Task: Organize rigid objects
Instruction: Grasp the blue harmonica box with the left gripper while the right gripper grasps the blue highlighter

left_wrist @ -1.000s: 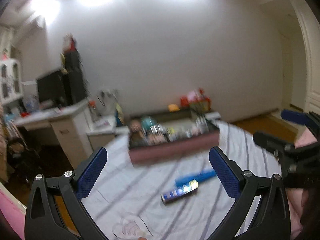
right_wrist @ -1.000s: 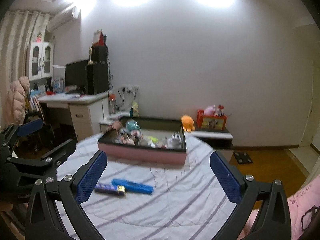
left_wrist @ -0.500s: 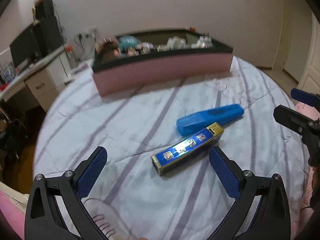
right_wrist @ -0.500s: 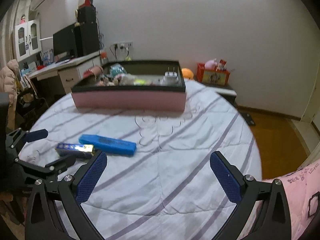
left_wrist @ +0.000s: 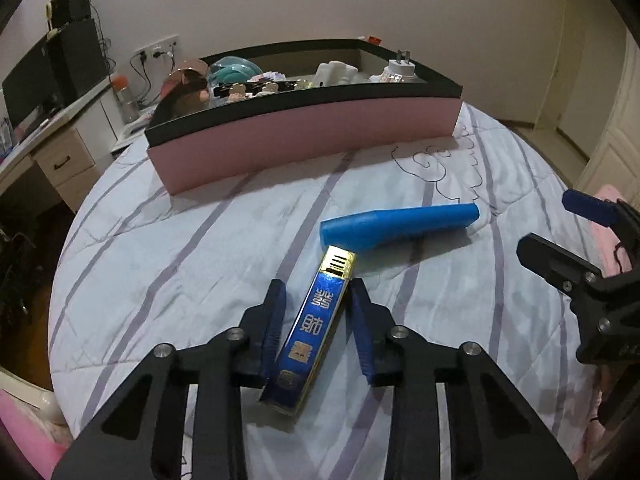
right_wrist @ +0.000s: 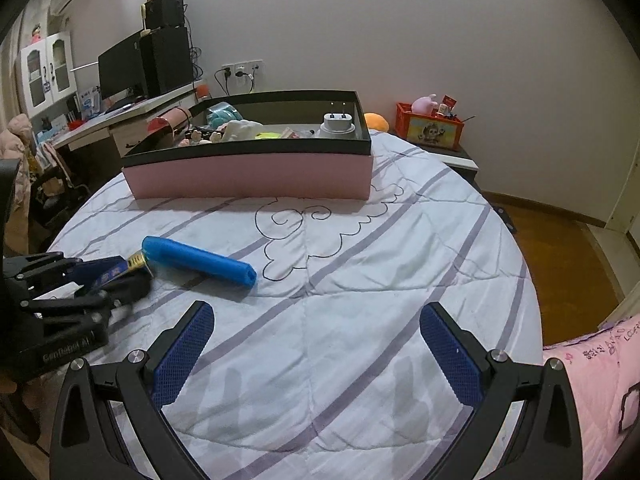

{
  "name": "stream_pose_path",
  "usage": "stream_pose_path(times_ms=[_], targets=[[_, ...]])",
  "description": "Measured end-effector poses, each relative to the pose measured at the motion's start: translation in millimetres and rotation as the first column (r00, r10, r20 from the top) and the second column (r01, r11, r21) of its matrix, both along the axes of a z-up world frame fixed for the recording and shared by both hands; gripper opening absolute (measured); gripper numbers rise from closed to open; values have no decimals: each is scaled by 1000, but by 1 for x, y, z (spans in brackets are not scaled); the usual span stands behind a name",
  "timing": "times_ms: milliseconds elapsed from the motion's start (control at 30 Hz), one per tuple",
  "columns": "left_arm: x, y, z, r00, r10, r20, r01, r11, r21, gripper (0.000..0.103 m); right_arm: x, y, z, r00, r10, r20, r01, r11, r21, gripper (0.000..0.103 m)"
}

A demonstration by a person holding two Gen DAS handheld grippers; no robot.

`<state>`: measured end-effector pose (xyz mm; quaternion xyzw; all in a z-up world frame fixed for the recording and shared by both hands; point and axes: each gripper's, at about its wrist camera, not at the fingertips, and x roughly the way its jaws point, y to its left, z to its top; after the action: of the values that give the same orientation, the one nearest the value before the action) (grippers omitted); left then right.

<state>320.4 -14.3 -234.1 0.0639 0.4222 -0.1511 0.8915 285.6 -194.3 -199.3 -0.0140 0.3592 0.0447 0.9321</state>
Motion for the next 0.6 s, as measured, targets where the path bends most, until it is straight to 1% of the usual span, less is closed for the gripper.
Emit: stream_pose_path(times_ms=[100,267,400,467,533,567,600], targets=[[-6,10,1,999,36,6,-36,999,-13,22,6,7,1,1000,27,-6,-27,999,-19,103],[-14,25,0,997,80,-3,-80,997,-12,20,21,28,-4,992,116,-39,-119,990,-70,103],[-18,35,-1,994,112,-5,-113,993,-35,24,35,55,-14,973,205,-101,-219,964,-149,103],[-20,38,-1,992,124,-6,-124,991,-45,24,39,67,-18,962,252,-109,-269,944,-190,103],[-22,38,-2,992,129,0,-128,991,-49,24,43,72,-19,951,286,-115,-304,931,-200,102],[-22,39,-2,992,127,1,-127,991,-49,24,46,73,-19,947,301,-113,-318,928,-193,100],[-23,39,-2,992,123,4,-123,991,-48,24,51,73,-20,940,317,-125,-335,927,-171,92]])
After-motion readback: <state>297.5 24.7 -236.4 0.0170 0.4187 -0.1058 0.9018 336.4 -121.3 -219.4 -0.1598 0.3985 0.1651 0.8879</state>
